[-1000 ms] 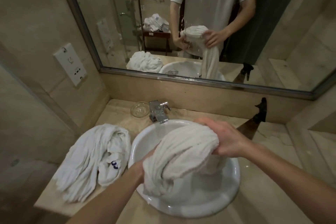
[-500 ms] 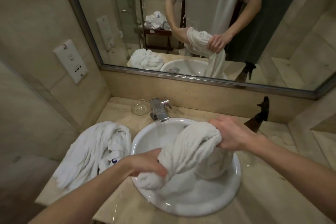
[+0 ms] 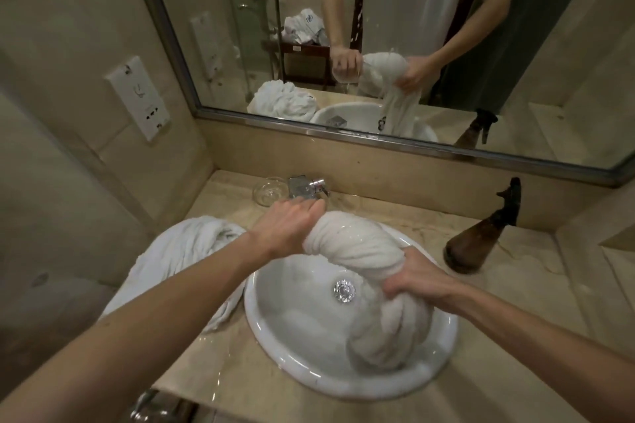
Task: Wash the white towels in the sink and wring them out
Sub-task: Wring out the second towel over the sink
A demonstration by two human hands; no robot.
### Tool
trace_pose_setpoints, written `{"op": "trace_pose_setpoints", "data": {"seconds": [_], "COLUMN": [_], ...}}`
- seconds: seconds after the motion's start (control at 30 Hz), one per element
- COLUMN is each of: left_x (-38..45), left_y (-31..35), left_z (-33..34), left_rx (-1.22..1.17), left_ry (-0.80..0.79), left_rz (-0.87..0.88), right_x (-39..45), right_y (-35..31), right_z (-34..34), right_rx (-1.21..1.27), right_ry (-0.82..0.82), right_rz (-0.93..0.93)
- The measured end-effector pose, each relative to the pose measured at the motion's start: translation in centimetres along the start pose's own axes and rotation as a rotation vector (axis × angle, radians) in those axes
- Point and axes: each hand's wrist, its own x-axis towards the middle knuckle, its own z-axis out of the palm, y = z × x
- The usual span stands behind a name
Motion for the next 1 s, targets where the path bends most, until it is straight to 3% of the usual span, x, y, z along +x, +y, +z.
{"op": "trace_pose_setpoints", "data": {"seconds": [0.23,0.4,0.67,1.0], "left_x": [0.9,1.0,1.8,2.3], "left_y": [-0.2,0.4,1.3,4.4], "left_z": [1.3,2.3,5.6,6.5], "left_rx": [-0.051,-0.164,-0.408,-0.753], "left_ry": [0.182,0.415,0.631,0.817], "left_rz": [-0.095,-0.138,-0.138,-0.432], "right_x": [-1.3,-1.8,-1.3,-0.2], "right_y": [-0.9,-2.1,-1.3,-2.3], "right_z": [3.5,5.0,6.9,7.4], "right_rx": [0.569,0.84,1.032,1.064], "right_ry": [-0.109,-0.203,-0.282,-0.297], "right_rz": [0.055,0.083,0.083,0.094]}}
